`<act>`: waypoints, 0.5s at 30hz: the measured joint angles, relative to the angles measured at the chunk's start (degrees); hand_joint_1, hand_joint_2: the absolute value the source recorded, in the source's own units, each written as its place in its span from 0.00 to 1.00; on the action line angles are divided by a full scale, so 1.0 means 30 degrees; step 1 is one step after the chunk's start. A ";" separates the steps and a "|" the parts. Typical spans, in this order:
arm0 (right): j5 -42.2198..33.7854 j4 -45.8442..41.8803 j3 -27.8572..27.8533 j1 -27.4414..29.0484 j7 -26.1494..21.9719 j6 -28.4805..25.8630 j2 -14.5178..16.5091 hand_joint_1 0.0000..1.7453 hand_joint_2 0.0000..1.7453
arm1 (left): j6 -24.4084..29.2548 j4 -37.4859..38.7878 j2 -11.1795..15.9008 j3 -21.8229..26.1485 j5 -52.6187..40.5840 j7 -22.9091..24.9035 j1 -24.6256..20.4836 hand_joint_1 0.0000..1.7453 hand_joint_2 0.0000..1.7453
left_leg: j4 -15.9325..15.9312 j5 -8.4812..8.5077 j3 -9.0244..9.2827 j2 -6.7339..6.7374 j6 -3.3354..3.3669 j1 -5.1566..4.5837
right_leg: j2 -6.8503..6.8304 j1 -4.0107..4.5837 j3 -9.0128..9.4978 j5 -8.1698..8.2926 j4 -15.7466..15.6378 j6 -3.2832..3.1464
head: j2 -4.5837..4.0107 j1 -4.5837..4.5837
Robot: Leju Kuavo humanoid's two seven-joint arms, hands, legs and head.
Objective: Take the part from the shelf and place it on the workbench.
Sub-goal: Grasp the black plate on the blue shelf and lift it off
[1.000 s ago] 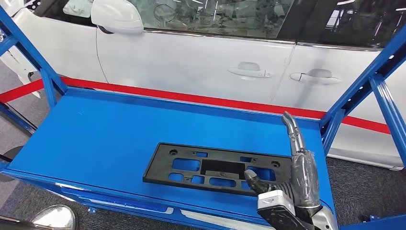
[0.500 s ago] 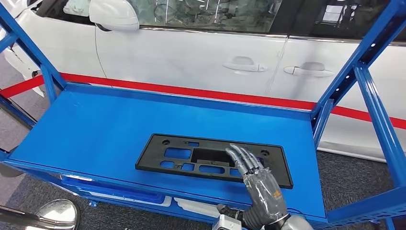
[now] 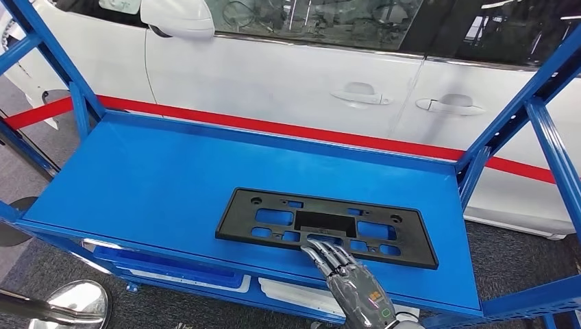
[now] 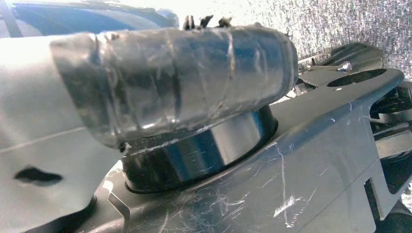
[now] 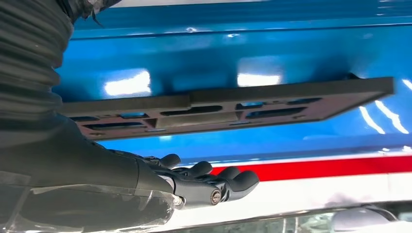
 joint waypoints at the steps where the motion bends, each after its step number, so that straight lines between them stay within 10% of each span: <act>1: 0.0193 0.0095 0.0056 -0.0058 0.0211 0.0069 -0.0084 0.00 1.00 | 0.0002 0.0000 0.0000 -0.0040 -0.0004 0.0002 -0.0002 0.00 0.00 | 0.0007 -0.0004 -0.0003 0.0000 0.0026 -0.0009 | -0.0001 -0.0008 0.0001 0.0015 -0.0014 0.0068 | 0.0000 -0.0002; 5: 0.0115 0.0515 0.0129 -0.0216 0.0691 0.0288 -0.0607 0.00 1.00 | 0.0011 0.0000 0.0000 -0.0129 0.0027 0.0002 -0.0005 0.00 0.00 | 0.0027 -0.0012 -0.0008 0.0002 0.0063 -0.0027 | 0.0001 -0.0054 0.0011 0.0031 -0.0069 0.0539 | 0.0000 -0.0007; 15: -0.2508 0.1229 -0.0860 -0.0151 0.0133 -0.1789 -0.2178 0.00 1.00 | 0.0084 0.0000 0.0007 -0.0184 0.0441 -0.0022 -0.0002 0.00 0.00 | -0.0016 0.0005 0.0034 0.0005 0.0072 0.0009 | -0.0001 0.0009 -0.0001 0.0011 -0.0063 0.0653 | 0.0000 -0.0013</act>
